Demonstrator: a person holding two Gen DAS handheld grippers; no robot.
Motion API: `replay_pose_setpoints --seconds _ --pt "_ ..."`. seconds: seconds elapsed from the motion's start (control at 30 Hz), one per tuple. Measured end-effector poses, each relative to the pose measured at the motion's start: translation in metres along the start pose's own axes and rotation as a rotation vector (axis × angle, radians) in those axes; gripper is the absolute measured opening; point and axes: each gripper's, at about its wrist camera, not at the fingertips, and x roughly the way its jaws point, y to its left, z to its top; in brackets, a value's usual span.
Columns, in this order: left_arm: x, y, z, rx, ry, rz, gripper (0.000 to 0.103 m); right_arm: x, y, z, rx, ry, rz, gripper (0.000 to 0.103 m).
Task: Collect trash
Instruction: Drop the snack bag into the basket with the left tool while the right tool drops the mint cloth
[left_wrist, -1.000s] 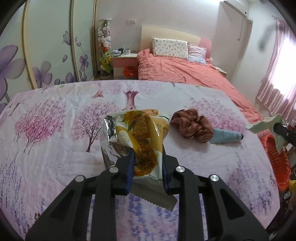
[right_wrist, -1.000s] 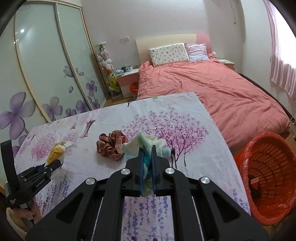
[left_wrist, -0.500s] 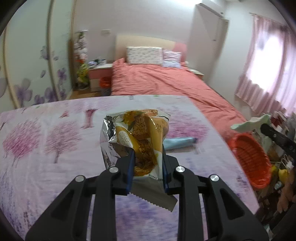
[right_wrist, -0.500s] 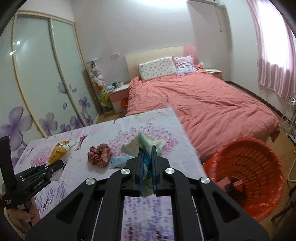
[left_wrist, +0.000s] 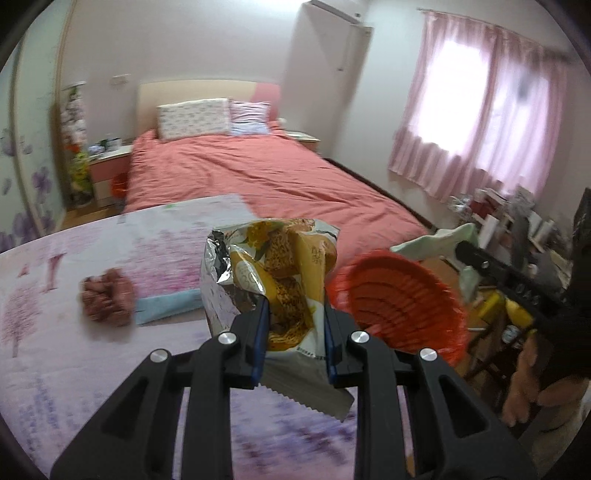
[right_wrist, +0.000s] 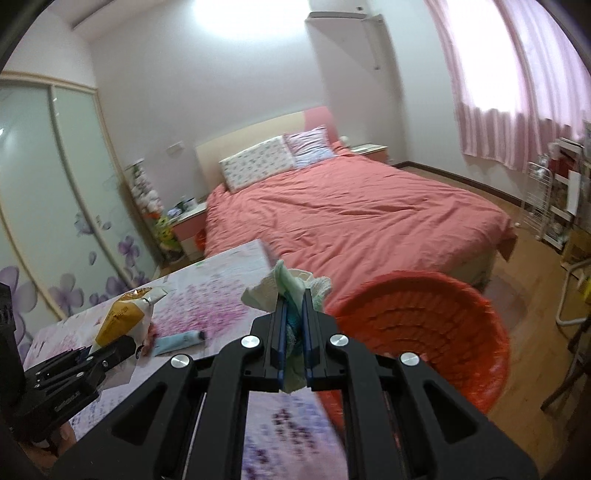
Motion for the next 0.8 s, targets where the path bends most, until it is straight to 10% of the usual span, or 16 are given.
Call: replay_pose_setpoints --seconds 0.37,0.8 --pt "0.080 -0.098 0.000 0.089 0.081 -0.171 0.025 0.013 -0.079 -0.002 0.121 0.003 -0.106 0.008" --pt "0.154 -0.134 -0.016 0.127 0.187 -0.185 0.037 0.038 -0.126 -0.014 0.206 0.066 -0.118 0.018"
